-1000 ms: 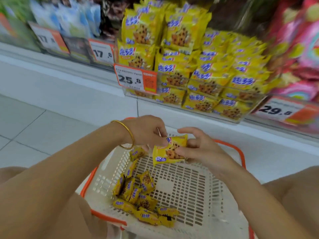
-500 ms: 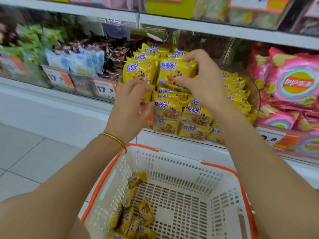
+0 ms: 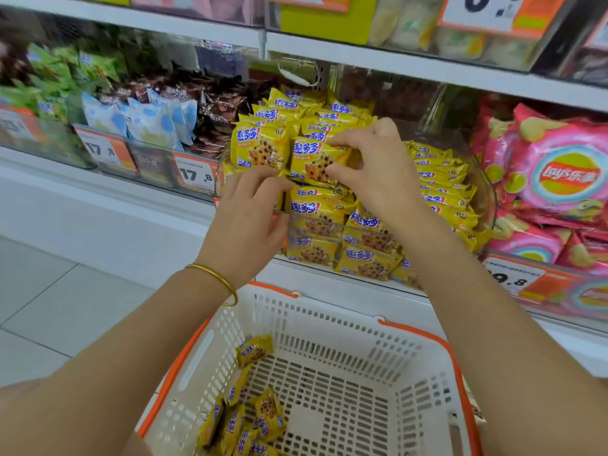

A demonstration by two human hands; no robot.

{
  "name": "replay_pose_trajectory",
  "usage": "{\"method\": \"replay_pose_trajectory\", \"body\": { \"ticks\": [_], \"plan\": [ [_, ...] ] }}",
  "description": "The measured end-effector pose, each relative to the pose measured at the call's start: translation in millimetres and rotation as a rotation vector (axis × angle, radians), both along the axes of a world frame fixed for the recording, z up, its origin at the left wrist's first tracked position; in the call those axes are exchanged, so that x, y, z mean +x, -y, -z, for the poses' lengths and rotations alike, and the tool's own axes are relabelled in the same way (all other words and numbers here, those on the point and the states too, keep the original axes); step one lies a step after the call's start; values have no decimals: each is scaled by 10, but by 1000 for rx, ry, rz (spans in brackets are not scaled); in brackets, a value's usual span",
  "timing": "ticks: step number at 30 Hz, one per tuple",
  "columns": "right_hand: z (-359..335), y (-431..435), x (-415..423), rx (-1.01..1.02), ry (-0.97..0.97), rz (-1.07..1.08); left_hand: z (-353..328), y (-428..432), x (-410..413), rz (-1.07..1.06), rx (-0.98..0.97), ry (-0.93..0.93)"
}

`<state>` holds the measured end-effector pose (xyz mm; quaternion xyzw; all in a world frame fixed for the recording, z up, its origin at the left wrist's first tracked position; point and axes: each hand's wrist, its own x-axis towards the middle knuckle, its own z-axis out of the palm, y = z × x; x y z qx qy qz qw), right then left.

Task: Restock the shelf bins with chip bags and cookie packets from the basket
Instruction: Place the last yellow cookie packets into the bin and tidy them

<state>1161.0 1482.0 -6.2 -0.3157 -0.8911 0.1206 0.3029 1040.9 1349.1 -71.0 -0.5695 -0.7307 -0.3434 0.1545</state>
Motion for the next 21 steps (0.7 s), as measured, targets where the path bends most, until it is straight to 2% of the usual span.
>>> {"method": "replay_pose_trajectory", "body": {
  "ticks": [3,6,8,9,11,13,17,21],
  "plan": [
    [-10,60,128,42,-70,3,-32,55,35,17,62,-14],
    [47,329,406,127,-303,-48,-27,211,111,94,109,-11],
    [303,593,566,54,-388,-123,99,361,119,148,2,17],
    [527,716,599,-23,-343,-157,206,442,112,172,-117,11],
    [1099,896,569,-243,-89,-227,436,586,84,195,-397,6],
    [1836,994,434,-439,289,-274,643,705,37,174,-614,38],
    [3184,1095,354,-714,850,-319,768,807,-58,110,-824,17],
    [3917,1324,601,-983,1196,-219,864,833,-160,109,-959,-42]
  ]
}}
